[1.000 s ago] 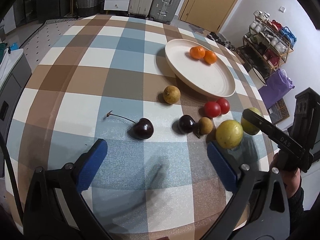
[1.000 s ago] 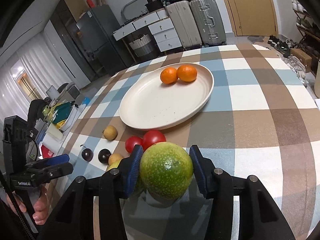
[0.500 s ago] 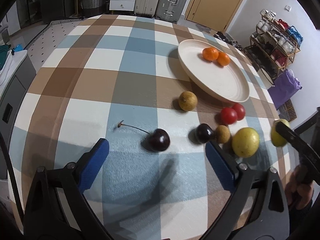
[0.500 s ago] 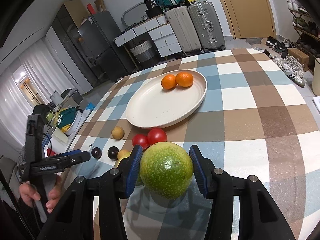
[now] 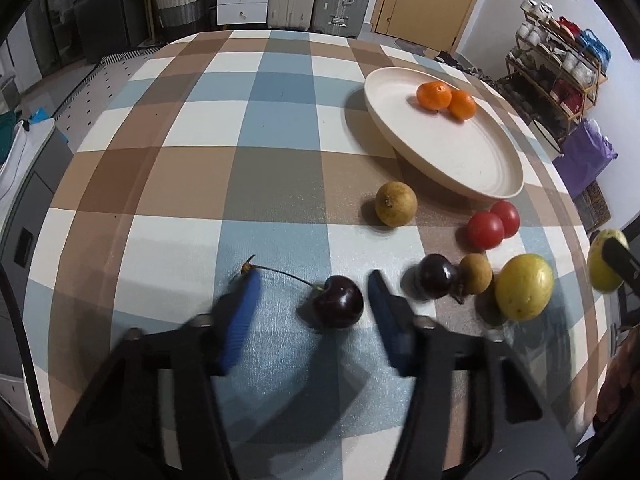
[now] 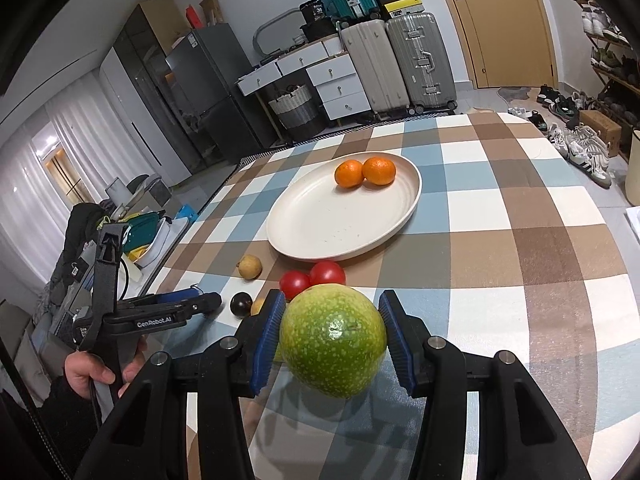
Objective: Organize fruits
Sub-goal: 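Close the left gripper on the dark cherry while the right gripper holds the green fruit, then carry the cherry and green fruit over the plate and open both grippers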
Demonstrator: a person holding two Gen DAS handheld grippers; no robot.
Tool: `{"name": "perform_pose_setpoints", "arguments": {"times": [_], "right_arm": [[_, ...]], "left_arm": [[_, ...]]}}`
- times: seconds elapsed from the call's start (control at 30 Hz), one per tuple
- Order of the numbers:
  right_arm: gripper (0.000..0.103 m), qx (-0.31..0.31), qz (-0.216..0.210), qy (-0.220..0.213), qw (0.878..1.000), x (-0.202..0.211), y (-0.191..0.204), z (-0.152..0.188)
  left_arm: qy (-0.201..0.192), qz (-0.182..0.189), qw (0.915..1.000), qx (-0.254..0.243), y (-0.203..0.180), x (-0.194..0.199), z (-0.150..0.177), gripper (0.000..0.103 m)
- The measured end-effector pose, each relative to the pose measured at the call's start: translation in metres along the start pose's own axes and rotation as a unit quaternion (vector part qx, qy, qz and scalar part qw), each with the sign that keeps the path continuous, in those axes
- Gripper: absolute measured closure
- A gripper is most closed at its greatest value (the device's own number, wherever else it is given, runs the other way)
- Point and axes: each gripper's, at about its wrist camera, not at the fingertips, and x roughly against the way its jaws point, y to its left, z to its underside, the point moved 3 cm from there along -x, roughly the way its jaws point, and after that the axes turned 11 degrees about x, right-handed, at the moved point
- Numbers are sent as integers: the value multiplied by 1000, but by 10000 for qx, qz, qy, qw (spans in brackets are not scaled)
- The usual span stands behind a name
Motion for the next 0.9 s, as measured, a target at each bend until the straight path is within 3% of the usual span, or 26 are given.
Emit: {"name": "perform_pose_setpoints", "arguments": {"times": [0.1,0.17,0.2,0.6,0.77,0.9], "right_arm": [[54,22,-10,-26,10000,0,2,-2],[54,54,-10,-42,10000,0,4,-3],[54,54,-13,-48,10000,1,4,-3],[54,14,-60,-137,9999,7,6,-3],[54,24,-207,-247,9995,11,13,-16],[54,77,-369,-406,9985,15,22,-32]], "left_arm": [[-80,144,9997,-206,-6,7,6,79],[-311,-218,9979,-521,-13,9,11,79],[-334,-223,9975,-576,-14,9,13,80],[-428,-68,9979,-472,-10,27,14,80],[-417,90,9978,-499,-18,41,3,80],[-388,418,9972,-477,-31,60,-15,80]]}}
